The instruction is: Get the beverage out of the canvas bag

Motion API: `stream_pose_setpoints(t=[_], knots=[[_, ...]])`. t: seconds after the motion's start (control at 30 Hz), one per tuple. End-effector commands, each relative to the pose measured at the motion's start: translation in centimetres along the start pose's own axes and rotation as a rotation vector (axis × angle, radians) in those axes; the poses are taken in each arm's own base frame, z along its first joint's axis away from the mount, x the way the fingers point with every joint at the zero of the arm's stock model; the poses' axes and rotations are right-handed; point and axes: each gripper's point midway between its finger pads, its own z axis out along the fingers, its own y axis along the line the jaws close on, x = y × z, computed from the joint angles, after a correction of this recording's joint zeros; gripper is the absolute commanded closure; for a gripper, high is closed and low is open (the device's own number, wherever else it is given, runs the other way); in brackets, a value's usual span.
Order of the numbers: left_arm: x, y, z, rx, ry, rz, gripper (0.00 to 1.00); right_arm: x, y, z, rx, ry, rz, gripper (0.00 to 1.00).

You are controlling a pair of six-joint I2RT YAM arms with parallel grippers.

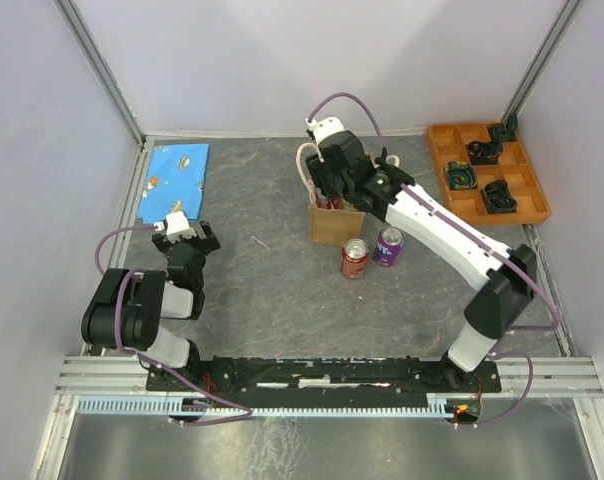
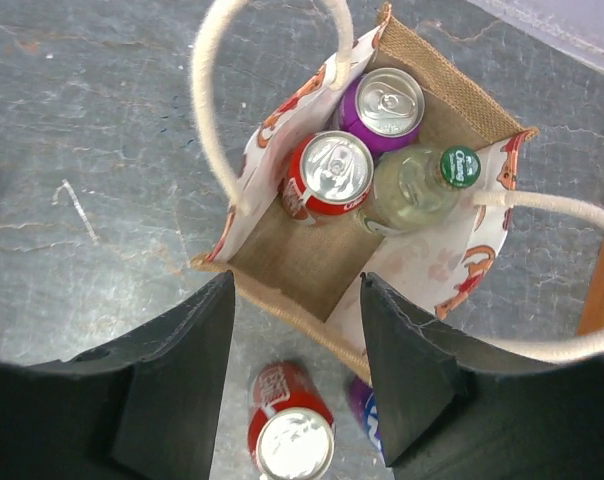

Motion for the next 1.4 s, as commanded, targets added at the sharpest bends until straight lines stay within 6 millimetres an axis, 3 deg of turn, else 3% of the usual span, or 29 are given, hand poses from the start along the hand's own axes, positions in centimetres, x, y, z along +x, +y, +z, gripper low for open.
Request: stream_pose_setpoints(t=[0.0, 0.17, 0.57, 0.83, 1.37], knots=[[-1.4, 0.1, 0.6, -0.013, -0.048, 0.036, 0.01, -1.5, -1.4, 2.6, -0.003, 0.009, 0.068, 0.36], [-1.4, 0.1, 0.6, -0.014, -0.048, 0.035, 0.01, 0.4, -2.4, 5.9, 0.012, 0.087, 0.141, 0.21], [-1.5, 0.1, 0.6, -0.014, -0.049, 0.035, 0.01, 2.3, -2.1, 9.8, 0.036, 0.142, 0.202, 0.20], [-1.5, 0.1, 0.6, -0.014, -0.049, 0.035, 0.01, 3.7, -2.0, 11.8, 0.066, 0.180, 0.201, 0.12], [-1.5, 0.1, 0.6, -0.013, -0.049, 0.035, 0.01, 6.8, -2.2, 16.3, 0.113, 0.246, 0.203, 0.12]])
